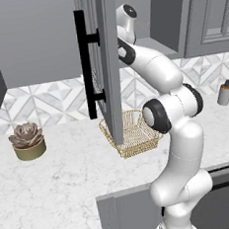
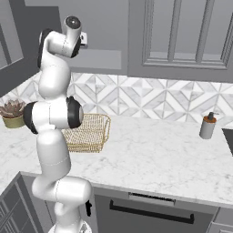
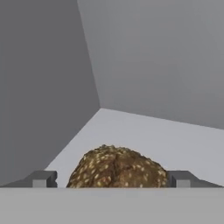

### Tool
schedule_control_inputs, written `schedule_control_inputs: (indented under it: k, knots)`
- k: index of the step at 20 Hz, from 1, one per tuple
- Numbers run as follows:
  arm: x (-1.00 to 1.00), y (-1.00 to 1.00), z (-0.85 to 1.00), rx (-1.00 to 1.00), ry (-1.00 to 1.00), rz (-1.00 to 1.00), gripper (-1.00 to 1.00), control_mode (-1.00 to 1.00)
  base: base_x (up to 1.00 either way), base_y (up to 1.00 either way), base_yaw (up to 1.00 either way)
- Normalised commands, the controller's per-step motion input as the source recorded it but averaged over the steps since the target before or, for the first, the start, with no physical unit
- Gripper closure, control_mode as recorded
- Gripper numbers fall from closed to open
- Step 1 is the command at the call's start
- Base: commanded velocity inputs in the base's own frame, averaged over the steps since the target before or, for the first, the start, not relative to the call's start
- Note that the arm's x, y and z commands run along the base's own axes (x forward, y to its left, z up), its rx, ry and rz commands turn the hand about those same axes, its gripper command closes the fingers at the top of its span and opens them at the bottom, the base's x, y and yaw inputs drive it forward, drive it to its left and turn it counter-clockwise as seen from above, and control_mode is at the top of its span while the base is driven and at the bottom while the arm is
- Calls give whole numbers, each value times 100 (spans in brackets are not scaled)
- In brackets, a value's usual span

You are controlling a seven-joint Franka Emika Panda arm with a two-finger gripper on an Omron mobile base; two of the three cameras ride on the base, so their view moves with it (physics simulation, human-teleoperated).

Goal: Open the cabinet, pick up the bread from the cabinet and place it in the basket. Then move the basket to the dining counter.

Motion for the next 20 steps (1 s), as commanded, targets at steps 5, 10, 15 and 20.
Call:
schedule_control_inputs:
  k: [5,10,15,20]
  knots:
    - [3,1,-56,0,0,0,-100,-100,0,0,0]
    - [5,8,-94,-1,0,0,-100,-100,0,0,0]
    - [27,29,-100,0,0,0,100,-100,0,0,0]
    - [-10,0,-85,0,0,0,100,-100,0,0,0]
